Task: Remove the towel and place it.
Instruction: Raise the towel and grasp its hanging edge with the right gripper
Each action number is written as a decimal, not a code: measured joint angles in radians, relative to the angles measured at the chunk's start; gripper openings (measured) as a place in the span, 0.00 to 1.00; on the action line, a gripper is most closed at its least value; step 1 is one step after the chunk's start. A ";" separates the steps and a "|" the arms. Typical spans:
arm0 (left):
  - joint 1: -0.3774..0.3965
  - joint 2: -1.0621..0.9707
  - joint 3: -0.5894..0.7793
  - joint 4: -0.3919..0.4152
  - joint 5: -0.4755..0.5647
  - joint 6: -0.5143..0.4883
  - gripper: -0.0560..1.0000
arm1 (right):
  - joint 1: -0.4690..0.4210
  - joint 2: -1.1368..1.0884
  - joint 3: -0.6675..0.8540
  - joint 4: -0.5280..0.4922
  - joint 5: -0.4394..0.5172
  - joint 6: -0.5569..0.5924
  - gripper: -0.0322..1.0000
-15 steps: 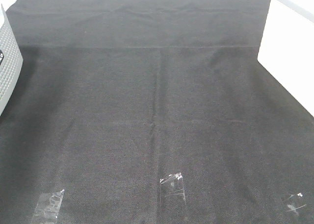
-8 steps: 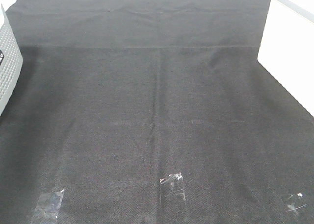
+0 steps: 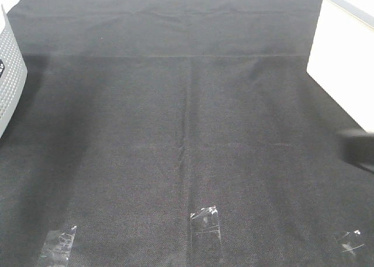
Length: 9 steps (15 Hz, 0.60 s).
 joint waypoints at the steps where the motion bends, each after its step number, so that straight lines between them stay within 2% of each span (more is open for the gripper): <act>1: -0.051 0.005 0.000 0.000 -0.018 0.002 0.05 | 0.000 0.066 0.000 0.162 0.001 -0.184 0.77; 3: -0.165 0.024 0.000 -0.001 -0.033 0.004 0.05 | 0.000 0.202 -0.001 0.449 0.040 -0.497 0.77; 6: -0.320 0.085 0.000 -0.001 -0.033 0.012 0.05 | 0.000 0.416 -0.003 0.759 0.146 -0.899 0.77; 7: -0.361 0.107 0.000 -0.001 -0.033 0.015 0.05 | 0.000 0.485 -0.003 0.825 0.180 -0.998 0.77; 9: -0.421 0.142 0.000 -0.001 -0.033 0.015 0.05 | 0.000 0.630 -0.006 0.870 0.263 -1.187 0.77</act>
